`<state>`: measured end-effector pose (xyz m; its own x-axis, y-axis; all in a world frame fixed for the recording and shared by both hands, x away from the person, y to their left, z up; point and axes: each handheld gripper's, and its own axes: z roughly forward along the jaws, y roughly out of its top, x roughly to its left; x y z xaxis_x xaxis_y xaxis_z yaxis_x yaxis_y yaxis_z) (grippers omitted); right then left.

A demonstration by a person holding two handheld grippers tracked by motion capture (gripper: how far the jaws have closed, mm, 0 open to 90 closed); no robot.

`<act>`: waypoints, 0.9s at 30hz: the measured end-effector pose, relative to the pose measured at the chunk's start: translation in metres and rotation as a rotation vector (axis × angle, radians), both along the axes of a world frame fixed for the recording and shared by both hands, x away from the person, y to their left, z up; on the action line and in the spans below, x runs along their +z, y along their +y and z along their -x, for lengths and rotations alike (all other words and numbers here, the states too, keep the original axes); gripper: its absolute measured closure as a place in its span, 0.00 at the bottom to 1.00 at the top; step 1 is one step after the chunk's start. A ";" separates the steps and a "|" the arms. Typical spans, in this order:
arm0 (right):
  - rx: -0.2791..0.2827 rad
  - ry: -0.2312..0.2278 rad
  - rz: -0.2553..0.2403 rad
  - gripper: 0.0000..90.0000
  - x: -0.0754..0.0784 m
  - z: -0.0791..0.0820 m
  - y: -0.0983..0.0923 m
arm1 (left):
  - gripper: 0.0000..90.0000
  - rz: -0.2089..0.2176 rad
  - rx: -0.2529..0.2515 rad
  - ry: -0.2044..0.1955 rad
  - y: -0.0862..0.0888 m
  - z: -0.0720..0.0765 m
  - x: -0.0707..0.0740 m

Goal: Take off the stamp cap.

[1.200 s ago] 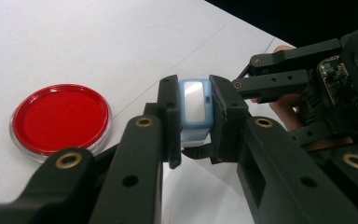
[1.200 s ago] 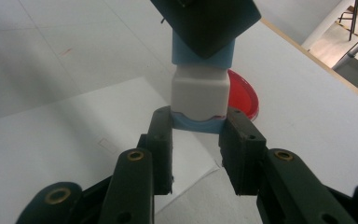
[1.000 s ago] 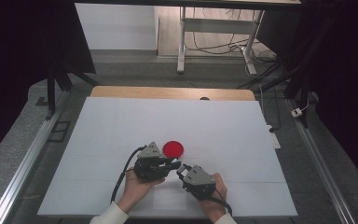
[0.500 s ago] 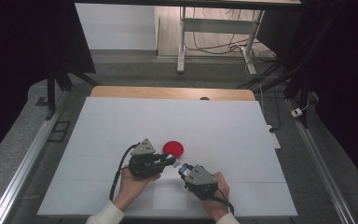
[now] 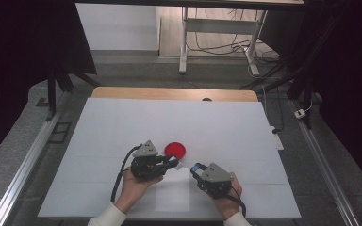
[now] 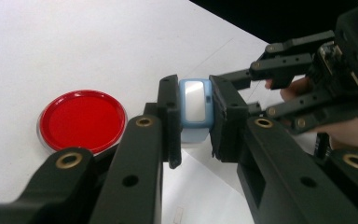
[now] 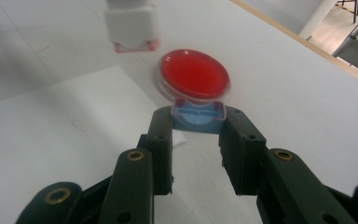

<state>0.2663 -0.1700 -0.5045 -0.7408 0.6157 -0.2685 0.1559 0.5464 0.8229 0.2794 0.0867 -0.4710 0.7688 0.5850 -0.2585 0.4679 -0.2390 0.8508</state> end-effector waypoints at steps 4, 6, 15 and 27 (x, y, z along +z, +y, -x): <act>-0.029 0.003 -0.019 0.72 0.003 -0.002 -0.015 | 0.84 0.005 0.003 -0.003 0.002 0.000 0.001; -0.032 0.002 -0.026 0.72 0.004 -0.003 -0.024 | 0.84 0.006 0.005 -0.003 0.002 0.000 0.001; -0.073 0.019 -0.064 0.72 0.006 -0.005 -0.051 | 0.84 0.008 0.005 -0.010 0.003 0.001 0.002; -0.141 0.012 -0.078 0.72 0.007 -0.001 -0.088 | 0.84 0.013 0.009 -0.018 0.006 0.001 0.004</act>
